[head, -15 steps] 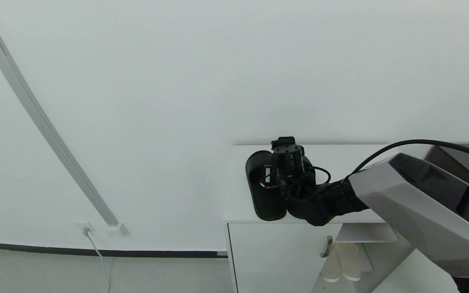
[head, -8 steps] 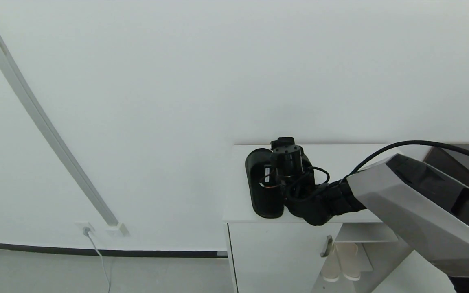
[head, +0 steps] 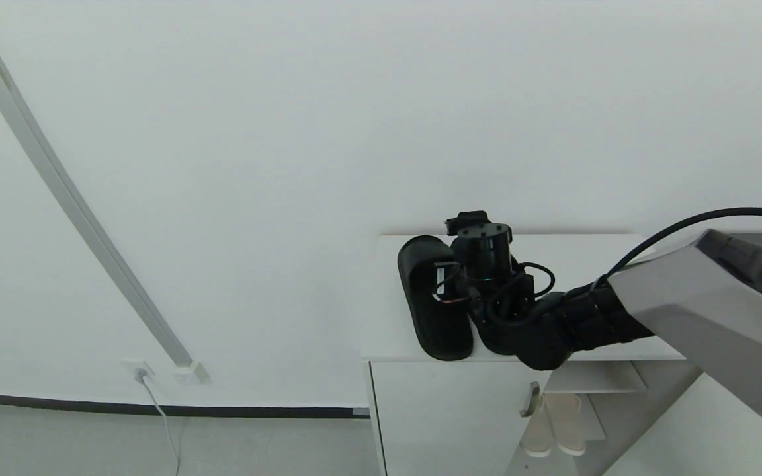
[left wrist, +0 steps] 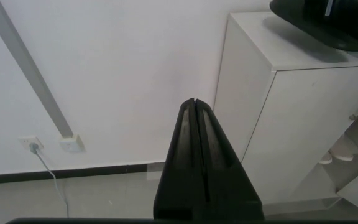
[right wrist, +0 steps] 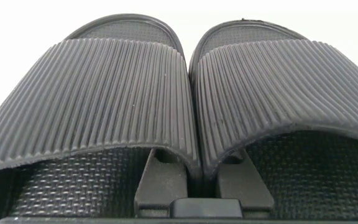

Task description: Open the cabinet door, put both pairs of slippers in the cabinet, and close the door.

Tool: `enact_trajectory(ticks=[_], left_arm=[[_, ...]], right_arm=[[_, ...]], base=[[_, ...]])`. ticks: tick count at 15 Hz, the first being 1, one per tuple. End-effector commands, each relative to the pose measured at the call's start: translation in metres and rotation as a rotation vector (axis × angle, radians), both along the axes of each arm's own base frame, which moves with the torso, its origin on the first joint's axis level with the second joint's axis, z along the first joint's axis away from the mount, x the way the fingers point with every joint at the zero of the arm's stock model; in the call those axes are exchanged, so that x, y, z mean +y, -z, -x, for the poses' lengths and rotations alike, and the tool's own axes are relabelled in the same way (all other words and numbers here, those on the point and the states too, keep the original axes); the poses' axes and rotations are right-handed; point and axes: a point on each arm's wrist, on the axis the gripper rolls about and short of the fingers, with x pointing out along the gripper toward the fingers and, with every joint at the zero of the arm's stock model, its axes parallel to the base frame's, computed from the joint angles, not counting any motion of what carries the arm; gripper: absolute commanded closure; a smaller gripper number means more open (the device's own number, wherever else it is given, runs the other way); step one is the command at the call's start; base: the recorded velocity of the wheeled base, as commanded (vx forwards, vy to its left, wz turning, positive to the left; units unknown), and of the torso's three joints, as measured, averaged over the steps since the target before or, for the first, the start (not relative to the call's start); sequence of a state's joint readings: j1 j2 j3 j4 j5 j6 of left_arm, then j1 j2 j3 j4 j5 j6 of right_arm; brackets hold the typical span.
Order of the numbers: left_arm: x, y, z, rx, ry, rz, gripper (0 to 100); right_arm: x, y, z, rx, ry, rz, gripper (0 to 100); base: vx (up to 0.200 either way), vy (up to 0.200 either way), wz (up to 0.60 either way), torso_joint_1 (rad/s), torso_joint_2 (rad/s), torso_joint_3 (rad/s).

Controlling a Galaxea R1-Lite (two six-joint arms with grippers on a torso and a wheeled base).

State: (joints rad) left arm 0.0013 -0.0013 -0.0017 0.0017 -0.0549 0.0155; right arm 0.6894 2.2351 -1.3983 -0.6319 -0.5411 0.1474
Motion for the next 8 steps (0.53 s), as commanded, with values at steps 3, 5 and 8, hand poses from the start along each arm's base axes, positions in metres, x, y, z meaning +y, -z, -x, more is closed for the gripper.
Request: enact_trajectory(ticks=[3, 5, 8], left_arm=[[0.0, 0.0, 0.0, 0.001, 0.0, 0.0, 100], [0.0, 0.0, 0.0, 0.001, 0.002, 0.0, 100], [0.0, 0.0, 0.0, 0.001, 0.002, 0.0, 100]], right_arm=[[-0.027, -0.035, 0.06, -0.029, -0.132, -0.015, 100], [-0.044, -0.038, 0.086, -0.019, -0.207, -0.016, 100], [-0.074, -0.048, 0.122, -0.003, -0.323, -0.031, 100]], base=[[0.0, 0.0, 0.0, 0.0, 0.0, 0.0], [0.0, 0.0, 0.0, 0.0, 0.0, 0.0], [0.0, 0.0, 0.0, 0.0, 0.0, 0.0]])
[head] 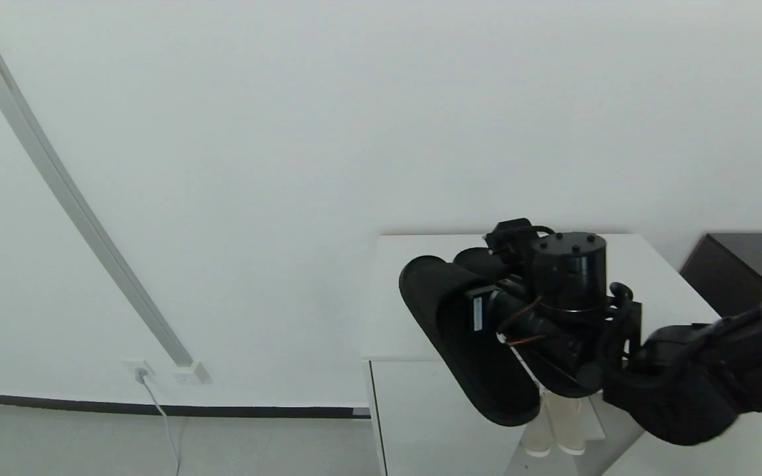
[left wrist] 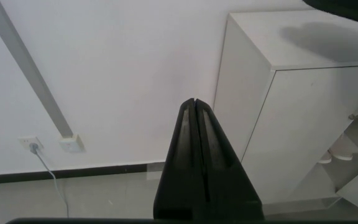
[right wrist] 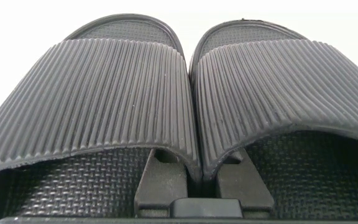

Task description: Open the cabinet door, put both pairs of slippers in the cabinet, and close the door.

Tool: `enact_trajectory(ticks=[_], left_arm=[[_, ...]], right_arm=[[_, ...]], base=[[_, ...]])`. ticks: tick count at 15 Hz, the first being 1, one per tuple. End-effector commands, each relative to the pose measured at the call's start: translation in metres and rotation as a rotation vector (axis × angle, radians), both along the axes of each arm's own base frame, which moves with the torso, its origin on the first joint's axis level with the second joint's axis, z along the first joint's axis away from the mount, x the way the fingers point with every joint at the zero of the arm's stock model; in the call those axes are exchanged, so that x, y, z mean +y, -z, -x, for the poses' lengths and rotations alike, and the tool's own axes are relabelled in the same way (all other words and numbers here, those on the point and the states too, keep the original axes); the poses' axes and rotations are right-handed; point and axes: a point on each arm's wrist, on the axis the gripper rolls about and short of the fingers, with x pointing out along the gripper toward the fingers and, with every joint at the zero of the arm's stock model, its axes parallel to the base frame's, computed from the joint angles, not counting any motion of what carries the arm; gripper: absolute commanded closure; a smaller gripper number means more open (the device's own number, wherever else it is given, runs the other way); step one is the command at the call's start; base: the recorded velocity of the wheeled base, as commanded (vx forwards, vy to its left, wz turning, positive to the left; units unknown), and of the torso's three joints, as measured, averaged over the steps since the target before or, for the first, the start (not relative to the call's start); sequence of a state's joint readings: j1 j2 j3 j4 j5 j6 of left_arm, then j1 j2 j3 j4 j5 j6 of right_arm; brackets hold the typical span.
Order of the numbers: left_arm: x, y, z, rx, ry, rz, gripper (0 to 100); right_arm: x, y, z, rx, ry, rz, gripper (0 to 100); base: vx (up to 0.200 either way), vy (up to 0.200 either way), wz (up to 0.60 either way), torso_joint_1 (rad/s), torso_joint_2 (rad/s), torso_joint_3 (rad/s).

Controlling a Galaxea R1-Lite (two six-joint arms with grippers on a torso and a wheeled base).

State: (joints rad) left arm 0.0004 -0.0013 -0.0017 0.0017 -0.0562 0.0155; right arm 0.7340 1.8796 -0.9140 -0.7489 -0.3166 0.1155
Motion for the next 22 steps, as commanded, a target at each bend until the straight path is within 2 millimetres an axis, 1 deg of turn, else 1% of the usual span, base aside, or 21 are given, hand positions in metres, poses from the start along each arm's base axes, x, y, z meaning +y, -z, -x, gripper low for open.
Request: enact_trajectory(ticks=[1, 2, 3, 4, 12, 19, 22], left_arm=[[0.0, 0.0, 0.0, 0.001, -0.001, 0.0, 100], [0.0, 0.0, 0.0, 0.001, -0.001, 0.0, 100], [0.0, 0.0, 0.0, 0.001, -0.001, 0.0, 100], [0.0, 0.0, 0.0, 0.001, -0.001, -0.001, 100], [0.0, 0.0, 0.0, 0.001, -0.001, 0.0, 100], [0.0, 0.0, 0.0, 0.001, -0.001, 0.0, 100], [0.0, 0.0, 0.0, 0.001, 0.001, 0.0, 100]], right_arm=[[-0.027, -0.023, 0.034, -0.027, -0.063, -0.039, 100], [-0.038, -0.02, 0.047, -0.01, -0.077, -0.028, 100], [-0.041, -0.016, 0.052, 0.005, -0.082, -0.02, 100], [-0.041, -0.011, 0.054, 0.019, -0.084, -0.012, 100], [-0.032, -0.005, 0.059, 0.035, -0.115, 0.005, 100], [-0.029, -0.003, 0.062, 0.038, -0.127, 0.008, 100], [-0.026, -0.001, 0.062, 0.045, -0.135, 0.015, 100]], base=[[0.0, 0.0, 0.0, 0.0, 0.0, 0.0], [0.0, 0.0, 0.0, 0.0, 0.0, 0.0], [0.0, 0.0, 0.0, 0.0, 0.0, 0.0], [0.0, 0.0, 0.0, 0.0, 0.0, 0.0], [0.0, 0.0, 0.0, 0.0, 0.0, 0.0], [0.0, 0.0, 0.0, 0.0, 0.0, 0.0], [-0.2, 0.0, 0.0, 0.009, 0.0, 0.005]])
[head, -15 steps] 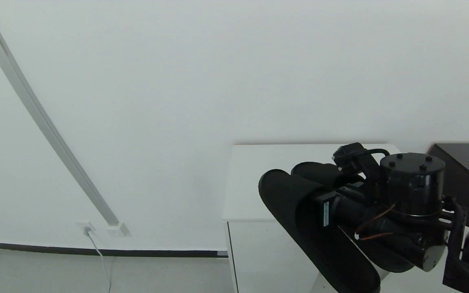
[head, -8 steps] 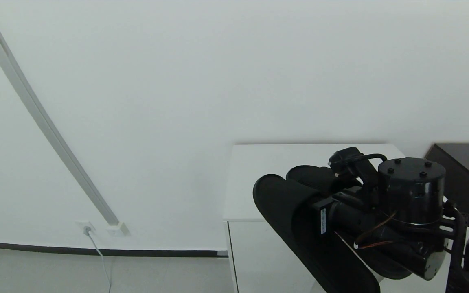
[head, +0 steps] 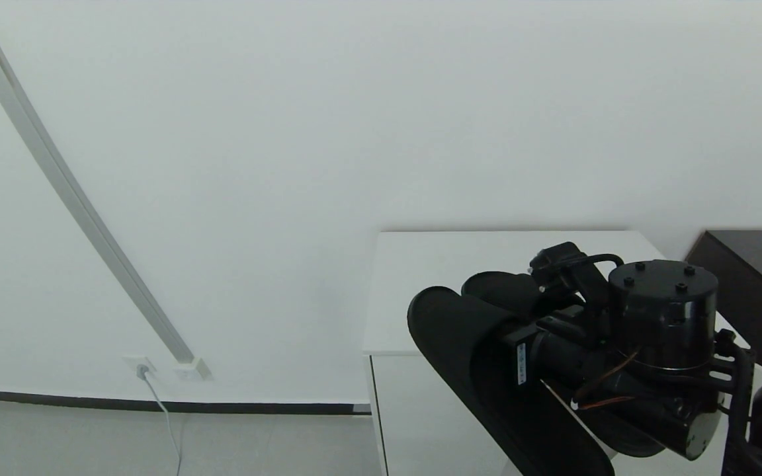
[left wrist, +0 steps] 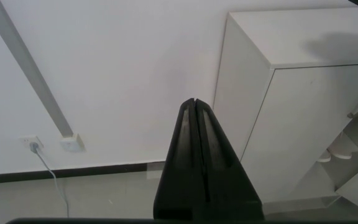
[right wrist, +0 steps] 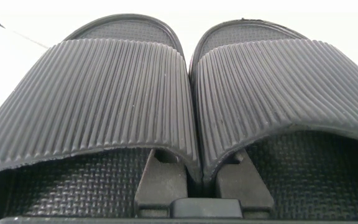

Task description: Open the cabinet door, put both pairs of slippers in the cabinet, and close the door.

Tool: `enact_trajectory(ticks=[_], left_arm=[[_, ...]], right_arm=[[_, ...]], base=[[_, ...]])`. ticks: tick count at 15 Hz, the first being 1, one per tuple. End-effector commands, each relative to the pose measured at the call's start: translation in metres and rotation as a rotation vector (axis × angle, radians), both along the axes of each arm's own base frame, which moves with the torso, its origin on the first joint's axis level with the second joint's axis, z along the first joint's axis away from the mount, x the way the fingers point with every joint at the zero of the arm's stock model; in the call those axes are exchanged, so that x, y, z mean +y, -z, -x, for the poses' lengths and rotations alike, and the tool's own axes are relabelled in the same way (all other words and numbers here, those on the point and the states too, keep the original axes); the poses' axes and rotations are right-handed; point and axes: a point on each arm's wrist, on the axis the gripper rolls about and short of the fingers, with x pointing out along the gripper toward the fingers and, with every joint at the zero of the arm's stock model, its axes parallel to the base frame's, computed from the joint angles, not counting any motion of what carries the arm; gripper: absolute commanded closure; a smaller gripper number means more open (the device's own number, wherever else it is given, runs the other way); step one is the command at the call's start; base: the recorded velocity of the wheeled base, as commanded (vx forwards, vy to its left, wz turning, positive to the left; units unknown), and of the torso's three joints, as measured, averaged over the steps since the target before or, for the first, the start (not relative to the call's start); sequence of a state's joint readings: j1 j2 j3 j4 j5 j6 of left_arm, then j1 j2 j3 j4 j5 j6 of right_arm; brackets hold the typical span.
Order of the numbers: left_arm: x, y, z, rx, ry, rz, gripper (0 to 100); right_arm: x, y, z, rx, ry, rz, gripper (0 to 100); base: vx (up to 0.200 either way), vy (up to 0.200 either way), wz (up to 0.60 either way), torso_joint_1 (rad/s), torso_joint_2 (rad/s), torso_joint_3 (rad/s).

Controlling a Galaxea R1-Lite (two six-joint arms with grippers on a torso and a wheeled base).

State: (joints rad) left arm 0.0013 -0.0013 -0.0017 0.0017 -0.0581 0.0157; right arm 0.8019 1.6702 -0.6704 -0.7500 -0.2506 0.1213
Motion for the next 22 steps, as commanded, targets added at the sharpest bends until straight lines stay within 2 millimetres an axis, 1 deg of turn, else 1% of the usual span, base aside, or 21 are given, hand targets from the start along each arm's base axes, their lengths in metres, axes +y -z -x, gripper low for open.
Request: enact_trajectory(ticks=[1, 5, 18, 22], left_arm=[[0.0, -0.0004, 0.0, 0.0, 0.0, -0.001, 100], [0.0, 0.0, -0.0001, 0.001, 0.0, -0.001, 100], [0.0, 0.0, -0.0001, 0.001, -0.002, -0.001, 100], [0.0001, 0.0, -0.0001, 0.001, -0.003, -0.001, 100]], right_arm=[[0.0039, 0.0052, -0.0018, 0.011, -0.004, 0.011, 100], [0.0036, 0.006, -0.0015, 0.013, -0.004, 0.014, 100], [0.0026, 0.0085, -0.0005, 0.019, -0.004, 0.02, 100], [0.0028, 0.009, -0.0007, 0.02, -0.004, 0.021, 100]], base=[[-0.2, 0.0, 0.0, 0.017, 0.0, 0.002], [-0.2, 0.0, 0.0, -0.005, 0.0, 0.004], [0.0, 0.0, 0.0, 0.0, 0.0, 0.0], [0.0, -0.2, 0.0, 0.002, 0.0, 0.004]])
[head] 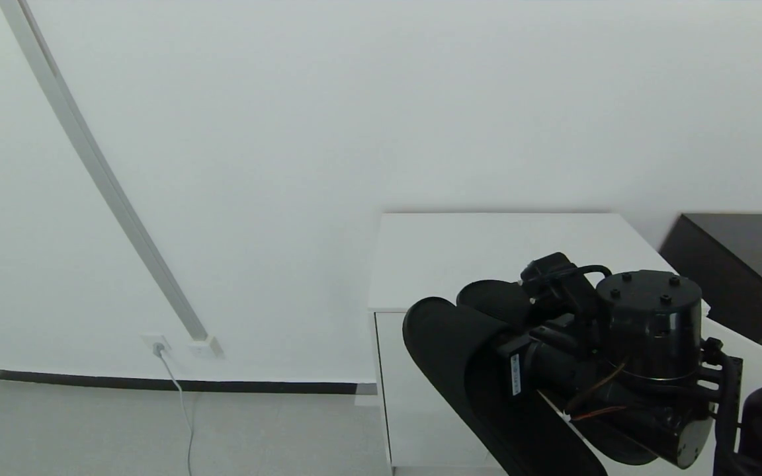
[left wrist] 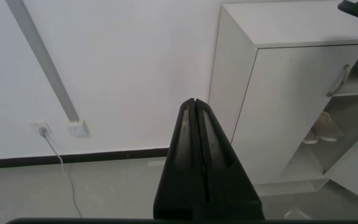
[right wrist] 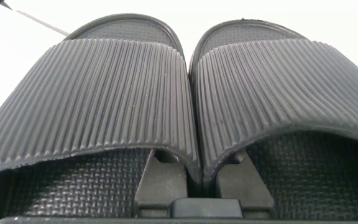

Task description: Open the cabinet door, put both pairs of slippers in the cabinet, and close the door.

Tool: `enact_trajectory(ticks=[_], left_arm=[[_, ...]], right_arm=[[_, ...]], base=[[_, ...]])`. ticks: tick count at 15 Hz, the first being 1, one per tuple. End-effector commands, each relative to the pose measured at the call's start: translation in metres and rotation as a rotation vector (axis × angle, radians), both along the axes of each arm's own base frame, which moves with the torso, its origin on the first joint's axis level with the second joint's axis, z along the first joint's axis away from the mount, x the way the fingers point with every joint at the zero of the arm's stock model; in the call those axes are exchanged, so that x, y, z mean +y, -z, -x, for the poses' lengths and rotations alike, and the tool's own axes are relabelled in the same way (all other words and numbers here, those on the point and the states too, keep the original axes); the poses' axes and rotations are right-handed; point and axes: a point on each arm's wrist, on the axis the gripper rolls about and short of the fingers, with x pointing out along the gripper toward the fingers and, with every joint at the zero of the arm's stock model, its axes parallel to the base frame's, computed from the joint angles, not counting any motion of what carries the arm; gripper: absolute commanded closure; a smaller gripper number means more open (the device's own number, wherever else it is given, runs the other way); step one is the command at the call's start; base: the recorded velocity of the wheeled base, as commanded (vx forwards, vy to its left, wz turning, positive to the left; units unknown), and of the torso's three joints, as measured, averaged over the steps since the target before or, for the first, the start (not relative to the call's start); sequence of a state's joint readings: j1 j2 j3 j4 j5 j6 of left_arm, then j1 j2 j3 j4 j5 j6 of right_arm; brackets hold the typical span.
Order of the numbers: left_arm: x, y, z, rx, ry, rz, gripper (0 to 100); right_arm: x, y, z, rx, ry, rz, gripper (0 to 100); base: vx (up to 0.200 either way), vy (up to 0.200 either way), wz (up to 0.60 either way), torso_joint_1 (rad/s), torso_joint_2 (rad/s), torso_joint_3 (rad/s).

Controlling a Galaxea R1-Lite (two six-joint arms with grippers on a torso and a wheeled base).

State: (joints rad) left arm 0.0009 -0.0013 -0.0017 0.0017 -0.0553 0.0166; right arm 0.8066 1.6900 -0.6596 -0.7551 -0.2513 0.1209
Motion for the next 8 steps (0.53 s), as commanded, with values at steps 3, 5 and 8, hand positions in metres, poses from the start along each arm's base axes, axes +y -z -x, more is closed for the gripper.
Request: enact_trajectory(ticks=[3, 5, 8], left_arm=[[0.0, 0.0, -0.0001, 0.001, -0.001, 0.0, 100], [0.0, 0.0, -0.0001, 0.001, -0.001, 0.0, 100], [0.0, 0.0, -0.0001, 0.001, -0.001, 0.0, 100]], right_arm=[[0.0003, 0.0006, -0.0002, 0.002, 0.0, 0.001, 100], [-0.0002, 0.0019, 0.0003, 0.006, 0.0, 0.006, 100], [0.0001, 0.0025, 0.0012, 0.007, -0.003, 0.007, 100]], base=[[0.0, -0.2, 0.0, 0.01, 0.01, -0.001], [0.0, -0.2, 0.0, 0.0, 0.0, 0.005], [0.0, -0.2, 0.0, 0.004, 0.0, 0.001]])
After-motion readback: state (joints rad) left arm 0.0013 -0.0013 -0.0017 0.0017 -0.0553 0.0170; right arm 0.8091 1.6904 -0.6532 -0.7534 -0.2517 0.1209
